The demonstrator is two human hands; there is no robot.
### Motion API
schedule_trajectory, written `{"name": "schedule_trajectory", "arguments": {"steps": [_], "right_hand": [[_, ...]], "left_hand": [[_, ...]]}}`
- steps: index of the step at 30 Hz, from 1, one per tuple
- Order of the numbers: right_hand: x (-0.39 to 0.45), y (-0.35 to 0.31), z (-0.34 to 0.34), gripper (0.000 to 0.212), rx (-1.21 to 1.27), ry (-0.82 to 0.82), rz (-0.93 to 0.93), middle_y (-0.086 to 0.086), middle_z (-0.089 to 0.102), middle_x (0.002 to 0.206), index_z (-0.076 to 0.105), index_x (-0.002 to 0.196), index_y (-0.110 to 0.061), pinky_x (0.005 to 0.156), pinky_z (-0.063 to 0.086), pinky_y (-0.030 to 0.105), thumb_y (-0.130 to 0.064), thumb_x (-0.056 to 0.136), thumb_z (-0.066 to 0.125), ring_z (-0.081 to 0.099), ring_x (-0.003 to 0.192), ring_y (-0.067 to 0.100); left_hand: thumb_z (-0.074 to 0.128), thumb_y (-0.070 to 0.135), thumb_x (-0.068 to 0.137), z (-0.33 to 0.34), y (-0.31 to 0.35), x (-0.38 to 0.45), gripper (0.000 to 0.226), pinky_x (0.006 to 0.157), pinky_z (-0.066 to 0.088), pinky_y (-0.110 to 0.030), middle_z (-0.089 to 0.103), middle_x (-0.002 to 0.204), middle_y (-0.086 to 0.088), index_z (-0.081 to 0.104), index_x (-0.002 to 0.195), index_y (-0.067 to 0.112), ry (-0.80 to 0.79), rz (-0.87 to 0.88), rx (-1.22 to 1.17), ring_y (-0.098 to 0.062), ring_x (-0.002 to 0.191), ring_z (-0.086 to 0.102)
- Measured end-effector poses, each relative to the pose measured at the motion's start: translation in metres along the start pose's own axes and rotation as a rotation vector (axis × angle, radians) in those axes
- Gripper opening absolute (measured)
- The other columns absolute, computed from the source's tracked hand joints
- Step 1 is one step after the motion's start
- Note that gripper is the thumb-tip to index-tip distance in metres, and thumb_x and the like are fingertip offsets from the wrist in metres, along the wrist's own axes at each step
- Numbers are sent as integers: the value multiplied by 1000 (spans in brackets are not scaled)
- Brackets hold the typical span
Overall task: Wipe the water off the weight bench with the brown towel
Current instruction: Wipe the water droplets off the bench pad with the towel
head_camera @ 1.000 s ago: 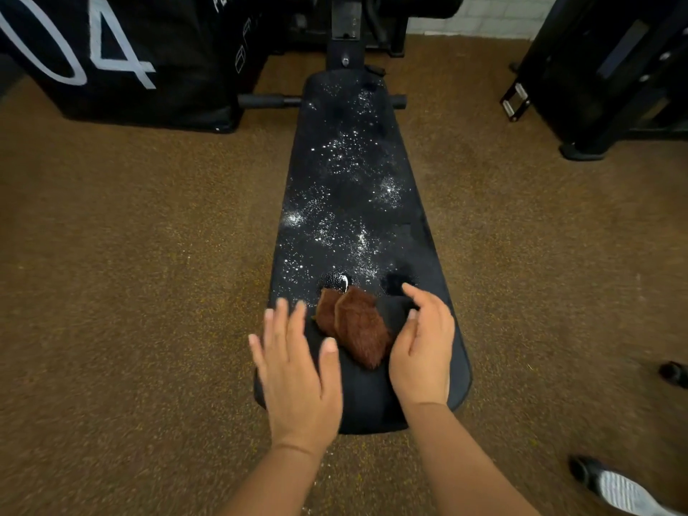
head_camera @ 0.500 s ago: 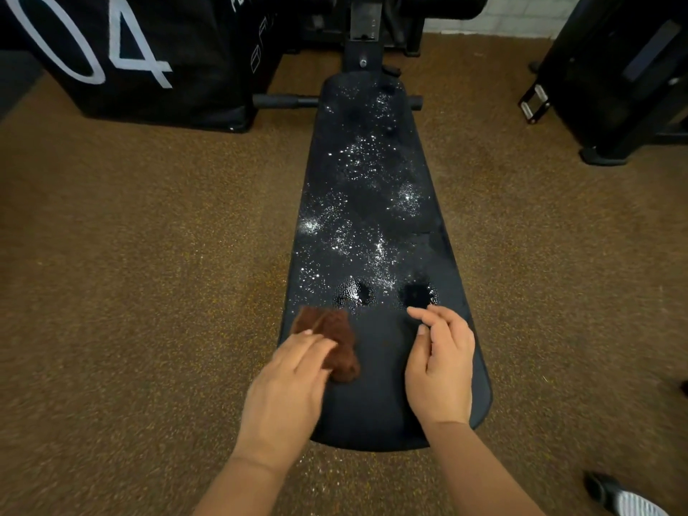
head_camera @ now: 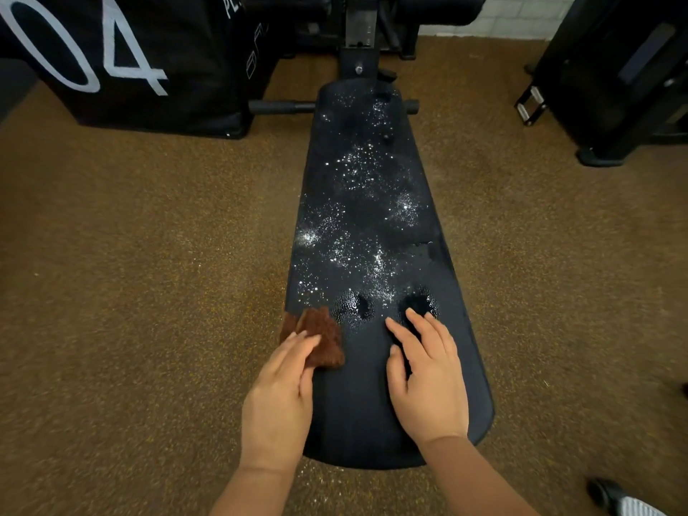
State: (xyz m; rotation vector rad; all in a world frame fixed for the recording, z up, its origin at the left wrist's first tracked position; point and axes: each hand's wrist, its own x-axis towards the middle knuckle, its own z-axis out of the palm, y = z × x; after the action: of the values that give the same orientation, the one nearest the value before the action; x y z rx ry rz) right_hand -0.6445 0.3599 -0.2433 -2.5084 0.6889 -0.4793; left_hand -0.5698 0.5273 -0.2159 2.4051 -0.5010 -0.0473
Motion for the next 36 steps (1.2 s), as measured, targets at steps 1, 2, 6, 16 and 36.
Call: {"name": "schedule_trajectory", "arguments": {"steps": [1, 2, 6, 16, 36], "right_hand": [[0, -1, 0, 40, 1, -5, 8, -1, 51, 139, 62, 126, -24, 112, 30, 45, -31, 93, 39, 32, 137, 18], [0, -1, -1, 40, 0, -9, 14, -1, 50, 140, 62, 126, -25, 112, 30, 44, -32, 94, 39, 31, 137, 18], [1, -1, -1, 40, -20, -17, -1, -1, 51, 139, 62, 126, -25, 112, 29, 44, -38, 94, 42, 33, 137, 20], [2, -1, -2, 38, -15, -12, 14, -3, 52, 138, 62, 124, -26, 112, 28, 40, -38, 93, 44, 37, 135, 21], [5, -2, -2, 36, -21, -20, 14, -4, 51, 137, 62, 124, -27, 113, 26, 38, -34, 93, 44, 36, 134, 19]], "left_hand": [[67, -4, 77, 3, 0, 9, 46, 99, 40, -25, 61, 124, 3, 65, 115, 21, 11, -3, 9, -13, 117, 54], [66, -5, 77, 8, 2, 21, 46, 100, 39, -27, 61, 125, 1, 65, 116, 20, 23, -15, 11, -14, 118, 54], [62, -6, 80, 22, 13, 57, 43, 99, 33, -23, 60, 126, -5, 64, 118, 15, 93, -80, -36, -20, 119, 54], [66, -9, 75, 12, 2, 44, 48, 96, 38, -21, 63, 123, -1, 66, 114, 19, 69, -21, 13, -16, 114, 58], [61, -7, 79, 34, 23, 113, 43, 95, 42, -31, 64, 121, -8, 65, 117, 14, 114, -82, -17, -25, 110, 61]]}}
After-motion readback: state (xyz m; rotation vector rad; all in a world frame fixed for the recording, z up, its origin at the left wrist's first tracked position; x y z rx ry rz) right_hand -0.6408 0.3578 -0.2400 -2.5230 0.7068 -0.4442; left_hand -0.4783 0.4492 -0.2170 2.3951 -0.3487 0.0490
